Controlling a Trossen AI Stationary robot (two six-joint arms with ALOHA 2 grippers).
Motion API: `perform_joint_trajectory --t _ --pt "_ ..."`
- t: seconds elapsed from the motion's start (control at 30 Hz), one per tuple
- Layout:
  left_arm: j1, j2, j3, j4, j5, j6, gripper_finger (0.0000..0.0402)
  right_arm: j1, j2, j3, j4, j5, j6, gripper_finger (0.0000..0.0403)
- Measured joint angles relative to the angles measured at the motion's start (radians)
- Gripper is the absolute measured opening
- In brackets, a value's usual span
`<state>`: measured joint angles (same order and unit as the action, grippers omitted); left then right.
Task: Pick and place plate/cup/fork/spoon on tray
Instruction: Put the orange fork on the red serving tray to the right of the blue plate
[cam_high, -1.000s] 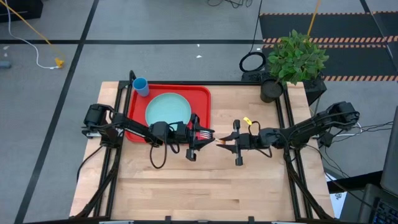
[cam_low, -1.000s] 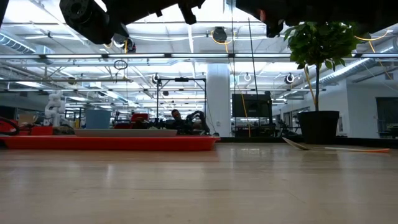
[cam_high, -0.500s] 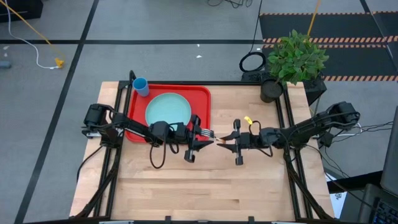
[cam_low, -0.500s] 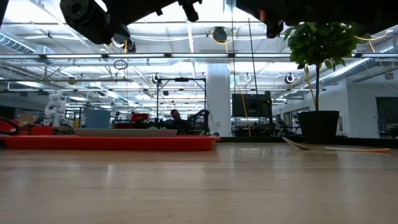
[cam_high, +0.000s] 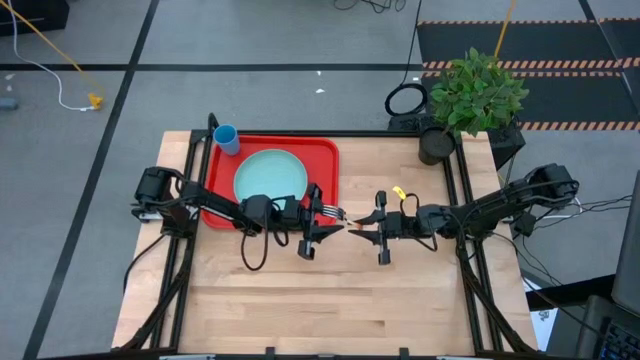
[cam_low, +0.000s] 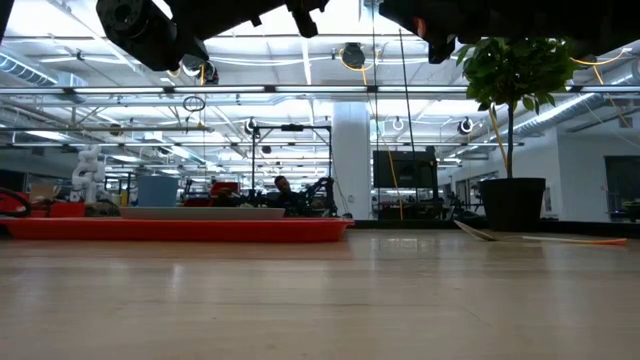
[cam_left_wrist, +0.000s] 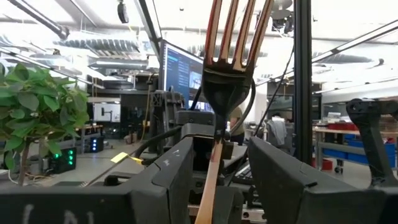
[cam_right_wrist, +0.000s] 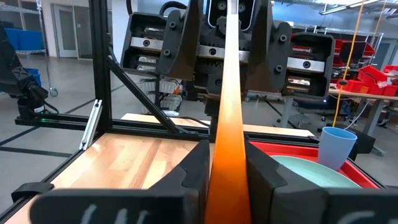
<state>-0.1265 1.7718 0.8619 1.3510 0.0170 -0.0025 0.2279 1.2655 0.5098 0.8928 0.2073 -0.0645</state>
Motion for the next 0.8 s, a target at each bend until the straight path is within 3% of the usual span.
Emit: perform_joint_trajectory --t 0.5,0.8 --pt "-0.009 0.001 0.043 -0.076 -0.019 0.022 0.0154 -0.008 0.0 0.0 0.0 0.0 0.005 0.0053" --pt "-0.007 0.001 0.043 -0.077 -0.021 0.02 0.0063 -0.008 0.0 0.0 0.0 -0.001 0.004 0.0053"
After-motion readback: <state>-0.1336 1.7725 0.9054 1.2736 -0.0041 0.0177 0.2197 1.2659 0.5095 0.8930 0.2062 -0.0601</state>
